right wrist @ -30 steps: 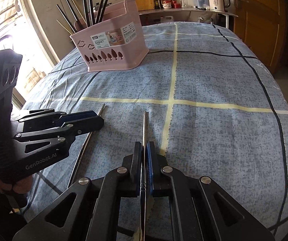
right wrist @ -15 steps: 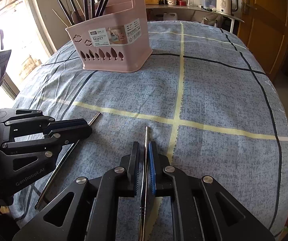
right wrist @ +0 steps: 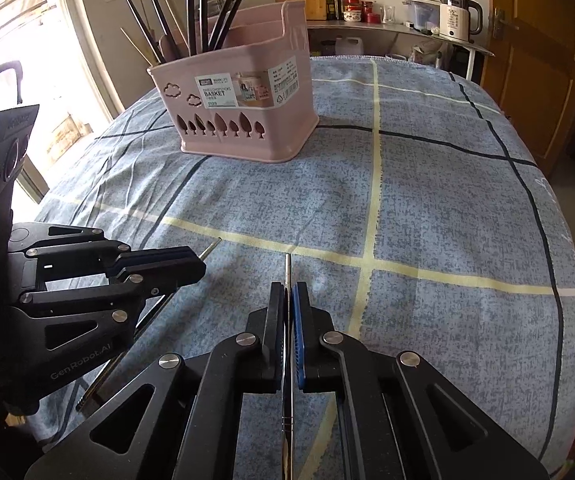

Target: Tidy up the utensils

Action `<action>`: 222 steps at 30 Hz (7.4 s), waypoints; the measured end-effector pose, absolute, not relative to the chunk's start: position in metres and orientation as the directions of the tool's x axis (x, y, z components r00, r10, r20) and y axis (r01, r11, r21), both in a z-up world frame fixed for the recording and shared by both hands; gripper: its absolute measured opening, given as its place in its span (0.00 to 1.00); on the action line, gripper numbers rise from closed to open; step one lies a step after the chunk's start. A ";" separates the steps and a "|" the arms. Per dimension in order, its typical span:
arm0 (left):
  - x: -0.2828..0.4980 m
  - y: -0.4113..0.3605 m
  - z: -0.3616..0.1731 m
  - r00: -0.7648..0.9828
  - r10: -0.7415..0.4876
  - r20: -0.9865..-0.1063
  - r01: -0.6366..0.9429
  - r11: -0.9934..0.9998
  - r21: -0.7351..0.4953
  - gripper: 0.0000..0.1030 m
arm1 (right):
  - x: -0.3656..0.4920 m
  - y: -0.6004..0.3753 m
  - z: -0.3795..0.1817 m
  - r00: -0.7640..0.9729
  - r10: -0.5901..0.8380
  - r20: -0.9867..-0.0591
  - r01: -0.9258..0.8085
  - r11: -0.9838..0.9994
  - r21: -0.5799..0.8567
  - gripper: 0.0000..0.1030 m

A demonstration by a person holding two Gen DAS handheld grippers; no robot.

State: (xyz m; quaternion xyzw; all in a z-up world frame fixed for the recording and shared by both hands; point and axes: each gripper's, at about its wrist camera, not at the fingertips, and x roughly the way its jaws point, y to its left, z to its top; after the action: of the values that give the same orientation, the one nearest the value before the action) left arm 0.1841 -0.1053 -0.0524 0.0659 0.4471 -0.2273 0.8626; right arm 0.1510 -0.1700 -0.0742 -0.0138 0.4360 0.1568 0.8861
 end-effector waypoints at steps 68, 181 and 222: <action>0.204 0.005 0.140 0.749 -0.386 -0.539 0.402 0.911 -0.095 0.05 | 0.171 -0.117 0.097 0.775 0.445 -0.449 -0.457 0.885 0.088 0.04; 0.064 -0.002 0.007 0.824 -0.286 -0.490 0.256 0.958 -0.129 0.40 | 0.047 -0.134 -0.009 0.832 0.313 -0.458 -0.306 0.948 0.091 0.30; 0.060 -0.008 0.007 0.830 -0.269 -0.488 0.254 0.962 -0.098 0.40 | 0.047 -0.128 -0.010 0.832 0.300 -0.466 -0.303 0.950 0.073 0.30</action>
State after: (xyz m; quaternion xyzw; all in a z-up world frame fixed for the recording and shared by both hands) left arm 0.0604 -0.0079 0.0067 -0.0146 0.2574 -0.1364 0.9565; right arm 0.0467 -0.1284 -0.0102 -0.0021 0.2433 0.1575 0.9571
